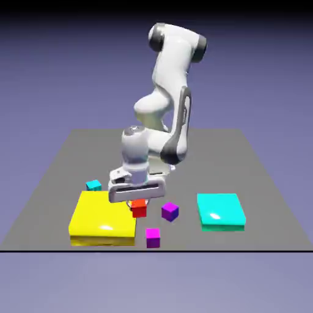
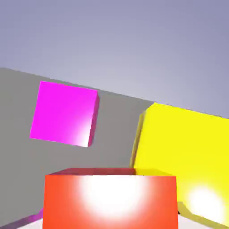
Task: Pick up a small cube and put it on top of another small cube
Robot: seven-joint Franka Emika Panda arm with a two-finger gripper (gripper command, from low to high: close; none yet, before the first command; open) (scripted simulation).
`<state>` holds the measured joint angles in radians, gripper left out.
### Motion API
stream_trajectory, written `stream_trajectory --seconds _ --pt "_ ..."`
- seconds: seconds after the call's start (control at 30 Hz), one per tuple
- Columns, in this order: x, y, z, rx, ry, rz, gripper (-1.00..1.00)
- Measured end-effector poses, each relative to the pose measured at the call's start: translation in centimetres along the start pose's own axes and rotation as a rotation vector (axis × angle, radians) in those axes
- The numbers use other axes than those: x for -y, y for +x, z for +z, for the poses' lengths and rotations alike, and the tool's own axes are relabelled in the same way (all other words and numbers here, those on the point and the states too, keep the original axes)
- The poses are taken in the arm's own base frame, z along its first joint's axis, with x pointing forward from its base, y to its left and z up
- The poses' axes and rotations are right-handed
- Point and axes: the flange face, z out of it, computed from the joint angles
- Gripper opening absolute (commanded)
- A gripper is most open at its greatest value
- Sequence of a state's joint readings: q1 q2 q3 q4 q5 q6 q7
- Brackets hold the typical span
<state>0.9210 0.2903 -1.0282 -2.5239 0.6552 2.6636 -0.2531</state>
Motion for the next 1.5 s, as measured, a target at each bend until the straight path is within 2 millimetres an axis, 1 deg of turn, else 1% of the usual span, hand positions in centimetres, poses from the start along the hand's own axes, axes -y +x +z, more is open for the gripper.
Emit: stream_trajectory --seconds 0.33,0.67,1.03,1.27,1.5 --pt "-6.7 -0.4 -1.7 0.076 0.026 -0.481 -1.0" --pt "-13.5 -2.2 -3.1 0.129 0.076 -0.958 -1.0" --pt "-19.8 -5.5 -4.1 0.163 0.143 -1.5 -1.0" --pt "-23.6 -8.3 -4.5 0.176 0.184 -1.84 -1.0" --pt "-26.9 -11.3 -4.7 0.188 0.223 -2.178 -1.0"
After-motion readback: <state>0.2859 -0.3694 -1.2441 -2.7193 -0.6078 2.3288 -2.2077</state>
